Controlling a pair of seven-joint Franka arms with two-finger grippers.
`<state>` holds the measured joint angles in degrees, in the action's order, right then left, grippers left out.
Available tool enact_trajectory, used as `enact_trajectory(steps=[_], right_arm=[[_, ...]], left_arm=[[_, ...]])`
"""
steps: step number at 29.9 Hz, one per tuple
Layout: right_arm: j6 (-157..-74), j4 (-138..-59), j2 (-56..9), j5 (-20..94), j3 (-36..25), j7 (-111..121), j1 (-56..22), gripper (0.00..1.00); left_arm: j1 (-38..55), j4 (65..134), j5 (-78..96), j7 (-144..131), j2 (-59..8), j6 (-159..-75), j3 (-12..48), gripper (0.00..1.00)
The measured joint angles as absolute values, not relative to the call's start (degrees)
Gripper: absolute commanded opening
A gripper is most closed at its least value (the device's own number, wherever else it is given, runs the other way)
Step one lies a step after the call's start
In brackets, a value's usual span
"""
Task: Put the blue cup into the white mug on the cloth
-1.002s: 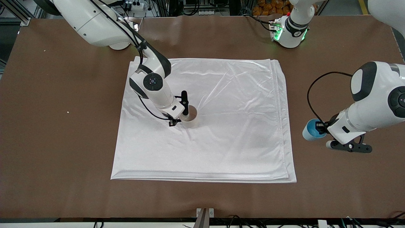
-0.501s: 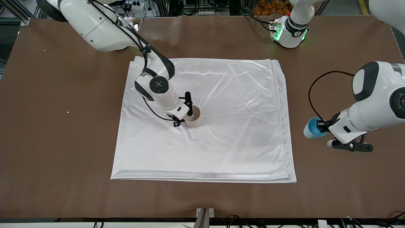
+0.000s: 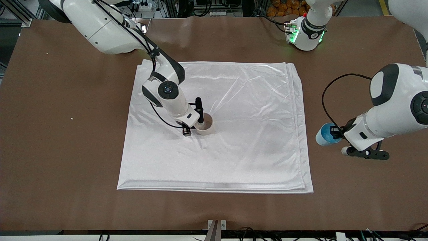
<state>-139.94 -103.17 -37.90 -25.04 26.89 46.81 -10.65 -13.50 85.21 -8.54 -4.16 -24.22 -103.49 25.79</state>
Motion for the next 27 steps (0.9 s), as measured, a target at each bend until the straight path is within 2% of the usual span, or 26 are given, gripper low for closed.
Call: enact_trajectory(steps=[8, 19, 27], right_arm=[[-132.05, -99.58, -34.54, -24.99, 27.08, 46.76, -10.61, 1.00], [-121.02, -98.51, -22.53, -22.75, 27.10, 46.51, -9.08, 1.00], [-112.95, -98.23, -14.66, -22.47, 27.05, 41.82, -7.25, 1.00]], left_arm=[[-13.45, 84.84, -5.42, -7.39, -21.98, -102.20, 28.77, 0.00], [-12.91, 84.83, -5.12, -23.31, -21.04, -101.08, 38.66, 0.00], [-11.76, 84.82, -5.12, -29.31, -21.05, -101.48, 43.58, 0.00]])
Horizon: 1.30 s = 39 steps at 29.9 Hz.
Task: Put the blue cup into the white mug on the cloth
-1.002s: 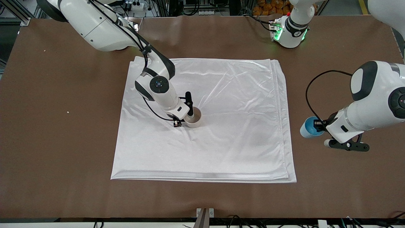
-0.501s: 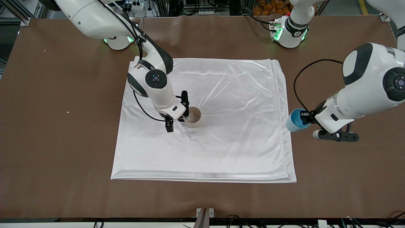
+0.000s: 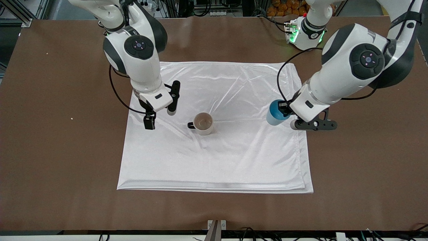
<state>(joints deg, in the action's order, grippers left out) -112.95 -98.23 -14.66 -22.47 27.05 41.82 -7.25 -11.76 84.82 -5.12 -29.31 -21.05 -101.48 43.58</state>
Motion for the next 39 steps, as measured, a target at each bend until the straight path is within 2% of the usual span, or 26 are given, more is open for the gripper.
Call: enact_trajectory(steps=[7, 14, 26, 33, 39], right_arm=[[-104.81, -94.42, -11.05, -22.45, 26.94, 38.31, -5.66, 1.00], [-98.05, -87.47, -10.56, -22.40, 26.77, 34.48, -2.67, 1.00], [-89.20, -79.92, -10.55, -17.12, 26.32, 33.74, 6.53, 1.00], [-86.72, -74.62, -10.50, -12.70, 26.31, 33.61, 12.48, 1.00], [-86.43, -73.66, -10.82, -11.48, 26.31, 33.66, 15.79, 1.00]], left_arm=[[-6.26, 84.67, -5.17, -33.21, -21.05, -103.70, 43.93, 0.00], [-1.57, 84.69, -7.79, -34.21, -21.77, -106.49, 43.85, 0.00], [9.58, 84.81, -16.35, -44.84, -28.21, -112.66, 43.01, 0.00], [14.28, 84.76, -16.39, -45.03, -29.89, -114.88, 38.25, 0.00], [19.66, 84.70, -16.39, -45.43, -30.73, -116.71, 33.60, 0.00]])
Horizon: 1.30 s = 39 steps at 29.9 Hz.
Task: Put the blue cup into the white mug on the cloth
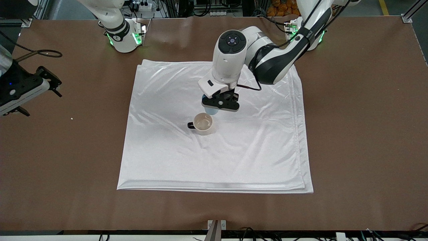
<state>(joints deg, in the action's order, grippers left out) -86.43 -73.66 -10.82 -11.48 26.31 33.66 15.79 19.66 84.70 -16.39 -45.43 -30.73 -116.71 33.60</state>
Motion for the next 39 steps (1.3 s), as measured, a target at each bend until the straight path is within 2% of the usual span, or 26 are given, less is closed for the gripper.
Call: enact_trajectory(steps=[10, 21, 31, 39], right_arm=[[-84.04, -73.07, -11.51, -9.72, 26.33, 31.77, 16.62, 1.00], [-79.27, -72.33, -8.75, -9.42, 26.71, 14.19, 16.96, 1.00], [-78.20, -75.00, -4.99, -7.23, 26.97, 2.65, 17.10, 1.00], [-78.70, -78.05, -2.17, -5.53, 26.90, -0.58, 18.58, 1.00]], left_arm=[[21.94, 83.85, -16.39, -45.58, -34.18, -119.41, 31.89, 0.00], [22.35, 83.44, -16.39, -45.58, -37.31, -122.17, 30.88, 0.00], [28.90, 83.32, -16.39, -45.58, -39.45, -125.69, 23.79, 0.00], [29.61, 83.20, -16.39, -45.59, -40.67, -126.72, 22.92, 0.00]])
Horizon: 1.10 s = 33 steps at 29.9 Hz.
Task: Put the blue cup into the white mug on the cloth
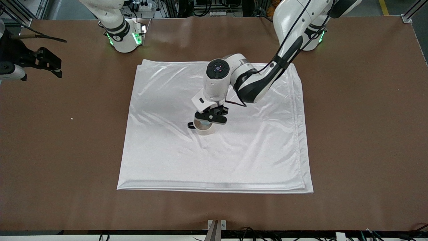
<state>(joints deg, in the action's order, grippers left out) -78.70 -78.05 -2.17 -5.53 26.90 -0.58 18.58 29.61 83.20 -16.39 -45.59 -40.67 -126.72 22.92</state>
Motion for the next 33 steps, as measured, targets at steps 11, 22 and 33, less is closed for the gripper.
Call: enact_trajectory(steps=[11, 22, 33], right_arm=[[-81.68, -83.54, 1.15, -3.35, 23.42, -4.02, 16.10, 1.00], [-82.64, -86.15, 3.01, -3.03, 11.07, -5.32, 6.57, 1.00], [-83.58, -87.87, 3.24, -2.17, 7.02, -9.88, 2.86, 1.00]], left_arm=[[29.70, 83.00, -16.39, -45.59, -41.22, -128.23, 22.85, 0.00], [30.58, 82.79, -16.39, -46.12, -41.98, -129.10, 22.86, 1.00], [30.71, 82.11, -16.39, -46.34, -42.24, -130.63, 22.81, 1.00]])
